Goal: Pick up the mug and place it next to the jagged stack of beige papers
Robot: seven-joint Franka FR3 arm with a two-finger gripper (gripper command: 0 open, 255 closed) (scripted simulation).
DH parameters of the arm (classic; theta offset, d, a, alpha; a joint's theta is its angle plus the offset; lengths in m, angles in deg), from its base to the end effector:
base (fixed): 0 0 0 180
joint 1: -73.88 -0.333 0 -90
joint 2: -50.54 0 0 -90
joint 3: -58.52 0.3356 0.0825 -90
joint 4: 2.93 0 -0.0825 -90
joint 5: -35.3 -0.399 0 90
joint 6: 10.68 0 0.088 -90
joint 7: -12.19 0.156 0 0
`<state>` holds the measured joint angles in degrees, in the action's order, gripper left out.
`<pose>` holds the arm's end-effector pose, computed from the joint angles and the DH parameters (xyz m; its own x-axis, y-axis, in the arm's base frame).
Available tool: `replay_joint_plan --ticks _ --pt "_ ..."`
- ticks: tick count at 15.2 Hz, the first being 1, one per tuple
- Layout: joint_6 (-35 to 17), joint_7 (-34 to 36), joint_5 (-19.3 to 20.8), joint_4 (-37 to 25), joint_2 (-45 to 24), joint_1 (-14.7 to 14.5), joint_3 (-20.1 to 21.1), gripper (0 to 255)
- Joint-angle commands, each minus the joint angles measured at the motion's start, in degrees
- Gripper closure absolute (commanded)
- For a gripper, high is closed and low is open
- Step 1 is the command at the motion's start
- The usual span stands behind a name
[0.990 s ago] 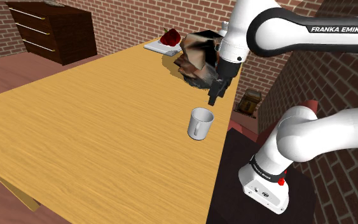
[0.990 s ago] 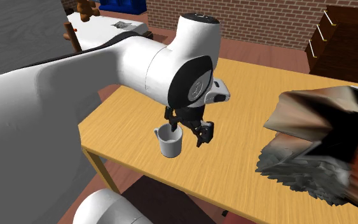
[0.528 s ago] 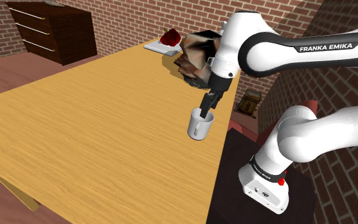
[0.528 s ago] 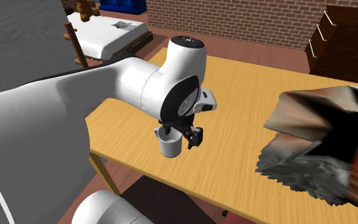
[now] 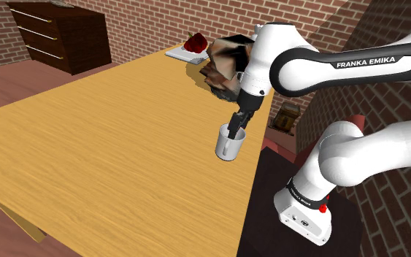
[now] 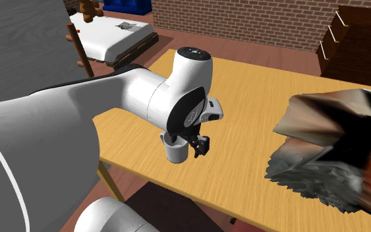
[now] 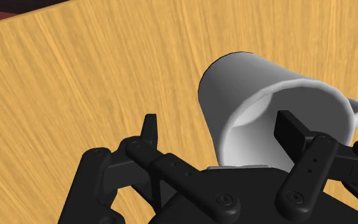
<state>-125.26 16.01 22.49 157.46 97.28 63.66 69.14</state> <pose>0.2796 0.1198 0.3802 0.9891 0.1473 0.0059 0.1474 -0.9866 -0.0702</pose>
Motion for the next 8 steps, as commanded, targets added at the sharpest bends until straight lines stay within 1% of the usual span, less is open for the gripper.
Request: replay_joint_plan --ticks 1,2,3,8 --pt "-0.02 0.00 0.00 0.01 0.00 0.00 0.00 0" --pt "-0.01 0.00 0.00 0.01 0.00 0.00 0.00 0" --pt "-0.01 0.00 0.00 0.01 0.00 0.00 0.00 255" --pt "-0.01 0.00 0.00 0.01 0.00 0.00 0.00 255"
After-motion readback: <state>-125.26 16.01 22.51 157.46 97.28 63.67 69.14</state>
